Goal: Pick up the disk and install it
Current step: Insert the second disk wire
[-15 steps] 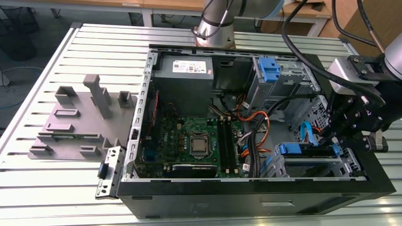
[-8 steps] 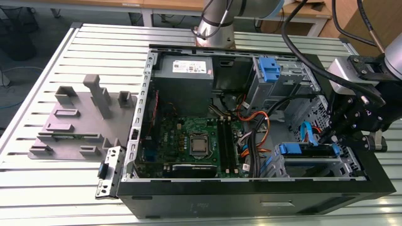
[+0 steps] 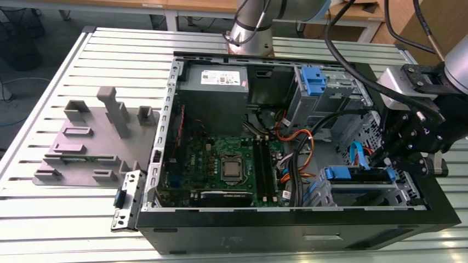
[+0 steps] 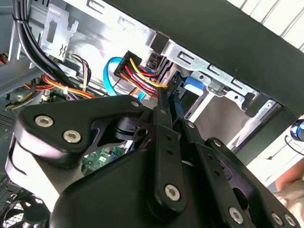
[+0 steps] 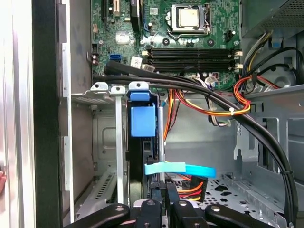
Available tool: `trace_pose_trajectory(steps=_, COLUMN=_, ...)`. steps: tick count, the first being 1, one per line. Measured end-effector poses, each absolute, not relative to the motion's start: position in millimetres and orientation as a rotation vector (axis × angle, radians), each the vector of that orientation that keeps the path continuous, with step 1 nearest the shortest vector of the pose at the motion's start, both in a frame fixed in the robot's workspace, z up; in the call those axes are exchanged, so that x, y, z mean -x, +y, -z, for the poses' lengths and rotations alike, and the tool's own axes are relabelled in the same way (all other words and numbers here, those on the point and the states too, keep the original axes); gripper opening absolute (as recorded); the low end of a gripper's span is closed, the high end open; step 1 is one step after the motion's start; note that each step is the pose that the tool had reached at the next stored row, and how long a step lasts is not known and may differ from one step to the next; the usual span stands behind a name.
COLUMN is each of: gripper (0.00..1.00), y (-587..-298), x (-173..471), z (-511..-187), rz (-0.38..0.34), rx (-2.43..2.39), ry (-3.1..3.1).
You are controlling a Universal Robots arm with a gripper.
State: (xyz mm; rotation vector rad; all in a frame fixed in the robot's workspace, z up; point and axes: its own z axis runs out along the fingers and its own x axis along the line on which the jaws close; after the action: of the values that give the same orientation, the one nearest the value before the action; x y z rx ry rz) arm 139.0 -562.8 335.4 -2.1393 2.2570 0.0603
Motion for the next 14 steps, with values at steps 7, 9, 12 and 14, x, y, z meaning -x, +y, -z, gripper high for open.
trace_pose_trajectory(steps=7, gripper=0.16, y=-565.2, x=-136.7, z=-336.8, rz=-0.049, rx=2.134, ry=2.251)
trace_pose_trajectory(steps=9, gripper=0.16, y=-566.6, x=-135.6, z=-337.0, rz=-0.044, rx=2.132, ry=2.249)
trace_pose_trajectory(steps=12, gripper=0.16, y=-570.6, x=-133.8, z=-337.1, rz=-0.037, rx=2.128, ry=2.244)
trace_pose_trajectory(steps=14, gripper=0.16, y=-572.9, x=-131.0, z=-337.0, rz=-0.03, rx=2.125, ry=2.241)
